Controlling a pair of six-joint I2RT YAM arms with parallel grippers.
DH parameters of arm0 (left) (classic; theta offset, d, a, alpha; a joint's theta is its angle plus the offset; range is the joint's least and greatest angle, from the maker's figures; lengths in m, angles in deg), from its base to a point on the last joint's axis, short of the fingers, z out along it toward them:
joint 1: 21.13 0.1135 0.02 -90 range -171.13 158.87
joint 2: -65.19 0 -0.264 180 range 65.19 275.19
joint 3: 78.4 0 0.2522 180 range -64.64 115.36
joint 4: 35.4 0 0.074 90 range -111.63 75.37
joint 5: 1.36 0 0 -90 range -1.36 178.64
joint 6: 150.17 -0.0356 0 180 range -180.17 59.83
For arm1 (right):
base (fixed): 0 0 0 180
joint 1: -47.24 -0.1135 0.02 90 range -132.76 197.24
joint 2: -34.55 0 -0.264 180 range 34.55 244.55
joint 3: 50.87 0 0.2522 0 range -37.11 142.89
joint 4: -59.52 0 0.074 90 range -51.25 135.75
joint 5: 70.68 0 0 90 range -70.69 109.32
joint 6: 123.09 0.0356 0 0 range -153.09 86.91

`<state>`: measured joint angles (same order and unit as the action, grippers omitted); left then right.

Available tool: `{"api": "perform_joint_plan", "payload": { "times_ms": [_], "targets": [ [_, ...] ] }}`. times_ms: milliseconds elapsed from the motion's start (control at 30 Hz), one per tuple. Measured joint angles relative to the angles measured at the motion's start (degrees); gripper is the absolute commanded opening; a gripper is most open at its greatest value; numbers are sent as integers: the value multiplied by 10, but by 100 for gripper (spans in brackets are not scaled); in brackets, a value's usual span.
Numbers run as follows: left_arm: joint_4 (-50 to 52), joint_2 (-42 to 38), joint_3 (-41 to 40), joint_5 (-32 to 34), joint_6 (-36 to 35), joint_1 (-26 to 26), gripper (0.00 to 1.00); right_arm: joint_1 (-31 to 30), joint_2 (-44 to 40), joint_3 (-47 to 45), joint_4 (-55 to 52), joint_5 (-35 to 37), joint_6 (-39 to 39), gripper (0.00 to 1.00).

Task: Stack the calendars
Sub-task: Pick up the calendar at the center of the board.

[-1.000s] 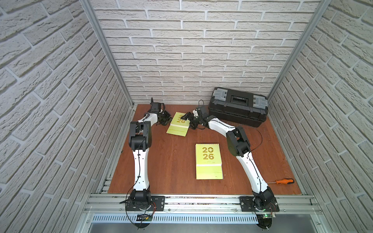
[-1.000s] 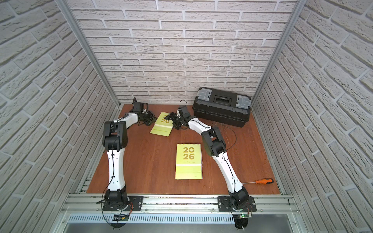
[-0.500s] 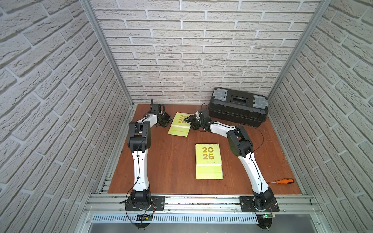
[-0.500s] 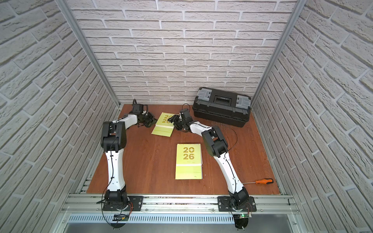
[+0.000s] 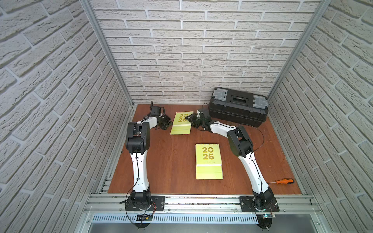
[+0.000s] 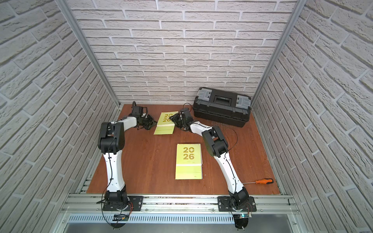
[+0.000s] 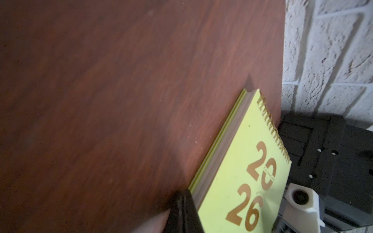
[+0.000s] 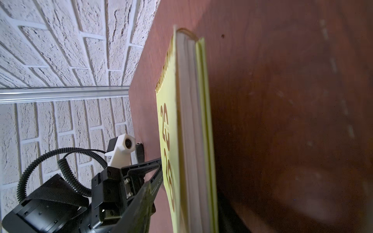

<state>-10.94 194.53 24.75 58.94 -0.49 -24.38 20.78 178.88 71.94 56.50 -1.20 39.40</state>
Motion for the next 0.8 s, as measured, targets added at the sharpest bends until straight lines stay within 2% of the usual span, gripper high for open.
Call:
{"api": "perform_joint_plan", "payload": {
  "times_ms": [333,800],
  "targets": [
    [-21,-23,-40,1,10,-14,6,0,0,0,11,19,13,34],
    [-28,-49,-74,14,20,-23,6,-1,-34,-33,16,35,4,11]
  ]
}}
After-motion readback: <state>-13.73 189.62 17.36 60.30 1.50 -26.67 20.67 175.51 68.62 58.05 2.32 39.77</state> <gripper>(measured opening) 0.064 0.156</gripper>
